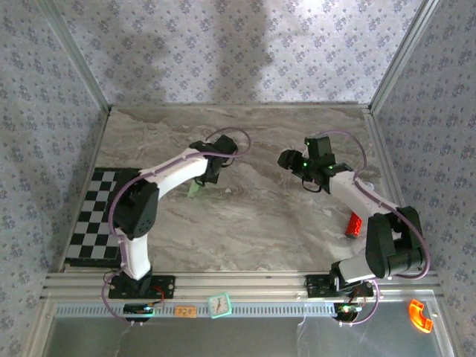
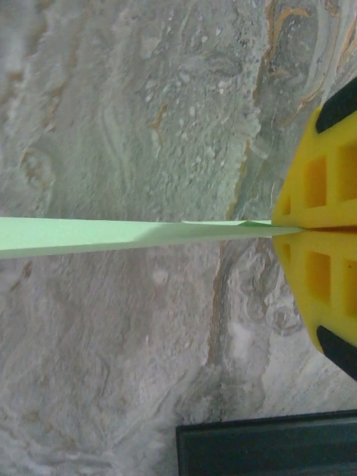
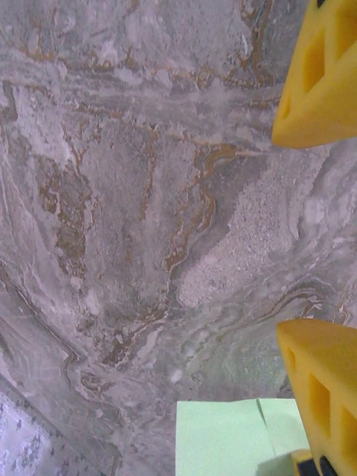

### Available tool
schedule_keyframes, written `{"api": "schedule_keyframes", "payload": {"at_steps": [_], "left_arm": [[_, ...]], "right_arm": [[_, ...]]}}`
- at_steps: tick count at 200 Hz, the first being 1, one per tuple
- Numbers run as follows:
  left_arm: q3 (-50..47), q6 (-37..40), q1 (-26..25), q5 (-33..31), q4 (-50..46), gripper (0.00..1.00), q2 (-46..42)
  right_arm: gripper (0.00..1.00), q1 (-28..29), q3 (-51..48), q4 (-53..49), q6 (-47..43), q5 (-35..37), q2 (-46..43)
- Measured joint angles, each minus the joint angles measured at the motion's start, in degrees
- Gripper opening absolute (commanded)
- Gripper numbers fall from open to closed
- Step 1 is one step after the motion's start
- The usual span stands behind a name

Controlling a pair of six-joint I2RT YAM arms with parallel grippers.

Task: Fold a paper plane with a square sheet of paper (pick it up from the middle)

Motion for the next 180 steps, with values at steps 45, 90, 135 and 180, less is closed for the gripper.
{"api": "schedule_keyframes", "payload": {"at_steps": [45, 90, 135, 180], "left_arm": [[1.1, -2.4, -1.9, 10.0, 2.5, 0.37, 3.1], [-0.7, -3.8, -0.7, 21.4, 8.4, 0.52, 2.8], [-12.2, -8.1, 7.7, 31.5, 16.6, 0.69, -7.6], [-23.6, -12.4, 19.3, 34.4, 23.5, 0.94, -20.3]], "right_arm": [[0.64, -0.9, -1.6, -0.4, 0.0, 1.1, -1.5], [0.61, 0.4, -1.7, -0.4, -0.3, 1.0, -1.0], [0.45, 10.3, 2.6, -0.2, -1.8, 0.7, 6.8], [0.28, 22.9, 14.7, 1.1, -3.8, -1.0, 20.9]]}}
